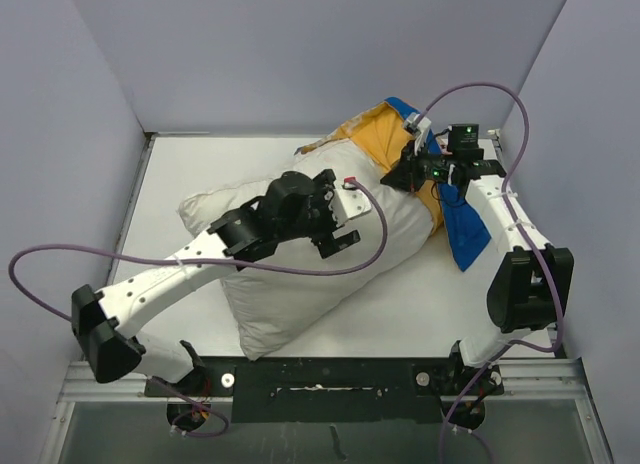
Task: Put the pillow into the pillowcase
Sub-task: Stuff the pillow into the pillowcase.
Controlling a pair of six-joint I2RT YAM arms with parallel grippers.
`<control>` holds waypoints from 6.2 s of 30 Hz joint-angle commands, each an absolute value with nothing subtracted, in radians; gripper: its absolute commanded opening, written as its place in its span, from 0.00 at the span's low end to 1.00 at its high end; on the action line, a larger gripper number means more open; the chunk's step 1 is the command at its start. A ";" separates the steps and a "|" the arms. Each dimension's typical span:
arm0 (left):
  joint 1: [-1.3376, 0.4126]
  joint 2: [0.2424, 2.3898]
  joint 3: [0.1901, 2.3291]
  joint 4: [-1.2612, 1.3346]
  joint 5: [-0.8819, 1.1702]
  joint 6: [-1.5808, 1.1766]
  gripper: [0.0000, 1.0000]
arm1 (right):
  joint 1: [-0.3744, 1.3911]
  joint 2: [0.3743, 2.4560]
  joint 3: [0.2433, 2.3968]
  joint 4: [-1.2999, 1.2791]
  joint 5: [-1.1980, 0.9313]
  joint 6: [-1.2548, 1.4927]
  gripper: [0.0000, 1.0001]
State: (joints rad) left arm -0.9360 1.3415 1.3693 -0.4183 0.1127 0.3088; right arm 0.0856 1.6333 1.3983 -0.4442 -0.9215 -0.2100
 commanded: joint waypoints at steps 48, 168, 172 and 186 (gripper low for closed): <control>-0.511 1.665 1.190 0.133 0.590 -0.100 0.00 | -0.003 1.271 1.073 -0.437 -0.306 -0.485 0.62; -0.747 1.803 1.141 0.429 0.541 -0.319 0.00 | -0.180 1.301 1.132 -0.562 -0.527 -0.265 0.77; -0.748 1.800 1.142 0.432 0.545 -0.318 0.00 | -0.137 1.317 1.124 -0.528 -0.494 -0.232 0.70; -0.745 1.779 1.123 0.428 0.553 -0.296 0.00 | -0.337 1.252 1.107 -0.444 -0.183 -0.488 0.05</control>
